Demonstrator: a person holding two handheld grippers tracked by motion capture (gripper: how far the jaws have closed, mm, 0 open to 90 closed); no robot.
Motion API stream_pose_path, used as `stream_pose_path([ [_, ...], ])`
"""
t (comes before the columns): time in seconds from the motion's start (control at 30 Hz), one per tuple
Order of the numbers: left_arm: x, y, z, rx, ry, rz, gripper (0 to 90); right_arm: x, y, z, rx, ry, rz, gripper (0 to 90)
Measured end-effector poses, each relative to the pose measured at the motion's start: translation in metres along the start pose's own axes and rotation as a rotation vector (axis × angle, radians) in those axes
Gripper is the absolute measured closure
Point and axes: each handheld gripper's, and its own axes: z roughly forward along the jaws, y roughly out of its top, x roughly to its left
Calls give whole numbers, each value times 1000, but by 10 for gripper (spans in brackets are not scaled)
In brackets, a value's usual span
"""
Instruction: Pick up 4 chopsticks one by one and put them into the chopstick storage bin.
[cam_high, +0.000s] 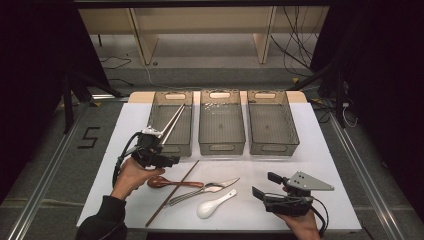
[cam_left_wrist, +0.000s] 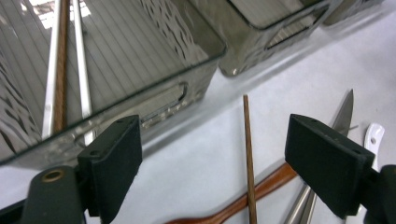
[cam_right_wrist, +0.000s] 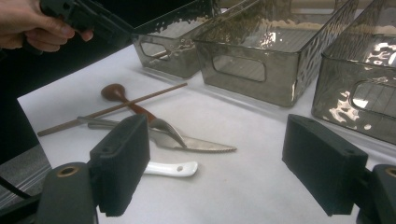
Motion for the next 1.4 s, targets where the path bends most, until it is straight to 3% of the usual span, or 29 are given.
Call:
stream_pose_path([
  [0.2,-5,-8,-2,21,0,10,177,0,0,0,1,-1,0,237],
  [0.57,-18,-20,4,117,1,44,209,0,0,0,2,-3,-5,237],
  [0.8,-23,-27,9,201,-10,67,295,1,0,0,4,-3,-5,238],
  [1.4,-29,-43,27,305,-48,117,597,1,0,0,5,-1,-10,237],
])
